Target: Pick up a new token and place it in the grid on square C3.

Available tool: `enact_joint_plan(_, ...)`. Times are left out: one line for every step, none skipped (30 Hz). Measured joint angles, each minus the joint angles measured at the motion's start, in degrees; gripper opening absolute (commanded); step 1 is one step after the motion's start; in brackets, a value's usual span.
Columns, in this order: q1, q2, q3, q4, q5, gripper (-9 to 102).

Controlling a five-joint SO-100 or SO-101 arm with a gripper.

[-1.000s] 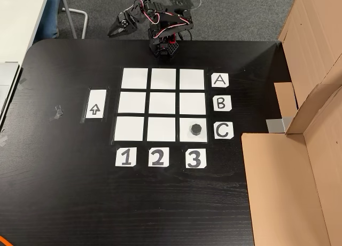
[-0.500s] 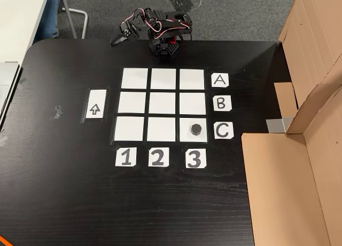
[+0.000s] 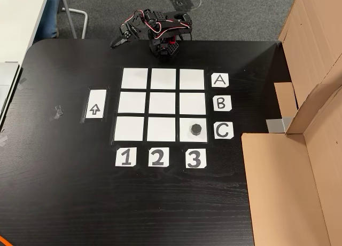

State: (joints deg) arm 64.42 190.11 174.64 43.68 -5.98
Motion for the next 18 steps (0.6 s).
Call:
enact_joint_plan(0.0,0.0,0.0,0.2,0.0,0)
enact_joint_plan(0.0,0.0,0.0,0.4,0.0,0)
enact_joint_plan(0.0,0.0,0.0,0.4,0.0,0)
enact_joint_plan(0.0,0.0,0.0,0.4,0.0,0)
enact_joint_plan(0.0,0.0,0.0,0.7,0.0,0)
enact_joint_plan(-0.3,0.0,0.0,1.1,0.0,0)
enact_joint_plan(-0.5,0.0,0.0,1.5,0.0,0)
enact_joint_plan(-0.8,0.0,0.0,2.0,0.0,0)
enact_joint_plan(-1.0,0.0,0.0,2.5,0.0,0)
enact_joint_plan(-1.3,0.0,0.0,3.1,0.0,0)
enact_joint_plan(-1.4,0.0,0.0,3.6,0.0,1)
enact_joint_plan(-1.5,0.0,0.0,4.0,0.0,1)
enact_joint_plan(-1.5,0.0,0.0,4.2,0.0,1)
enact_joint_plan(-1.5,0.0,0.0,4.4,0.0,1)
enact_joint_plan(-1.5,0.0,0.0,4.6,0.0,1)
enact_joint_plan(-1.5,0.0,0.0,4.7,0.0,1)
enact_joint_plan(-1.8,0.0,0.0,4.7,0.0,1)
enact_joint_plan(-2.2,0.0,0.0,4.7,0.0,1)
